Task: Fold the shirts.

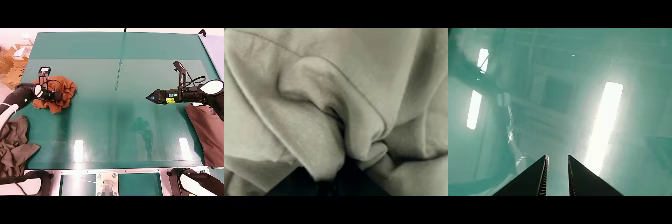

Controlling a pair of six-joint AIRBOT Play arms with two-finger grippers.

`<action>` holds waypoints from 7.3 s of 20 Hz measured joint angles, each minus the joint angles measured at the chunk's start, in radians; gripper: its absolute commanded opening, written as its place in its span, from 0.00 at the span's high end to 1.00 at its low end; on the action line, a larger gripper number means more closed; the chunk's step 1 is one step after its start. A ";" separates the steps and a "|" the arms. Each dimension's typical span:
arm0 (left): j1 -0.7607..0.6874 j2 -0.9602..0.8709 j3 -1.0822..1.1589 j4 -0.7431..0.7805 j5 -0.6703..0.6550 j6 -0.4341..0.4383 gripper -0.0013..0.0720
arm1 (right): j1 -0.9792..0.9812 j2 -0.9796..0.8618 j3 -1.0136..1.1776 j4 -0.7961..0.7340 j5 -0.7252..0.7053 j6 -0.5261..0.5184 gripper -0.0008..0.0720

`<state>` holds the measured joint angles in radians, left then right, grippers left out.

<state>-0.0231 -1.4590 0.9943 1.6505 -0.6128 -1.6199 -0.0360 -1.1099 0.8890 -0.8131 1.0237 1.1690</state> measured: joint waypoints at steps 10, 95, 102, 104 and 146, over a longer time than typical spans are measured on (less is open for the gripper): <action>-0.209 0.225 0.343 -0.068 -0.214 0.108 0.96 | 0.000 0.000 0.000 0.046 0.003 0.023 0.78; -0.252 0.316 0.744 -0.560 -0.169 0.392 0.96 | -0.202 -0.126 0.901 0.126 0.327 0.115 0.97; -0.253 0.529 1.047 -0.529 -0.199 0.392 0.96 | -0.323 0.208 1.130 0.108 0.170 0.158 0.97; -0.253 0.559 1.073 -0.524 -0.206 0.392 0.96 | -0.340 0.274 1.144 0.064 0.099 0.162 0.97; -0.106 -0.007 0.507 -0.291 -0.733 0.186 0.96 | -0.650 -0.269 0.230 -0.058 0.205 0.027 0.79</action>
<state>-0.1287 -1.4658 1.5013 1.3594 -1.3460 -1.4338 -0.6857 -1.3792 1.1191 -0.8707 1.2289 1.1961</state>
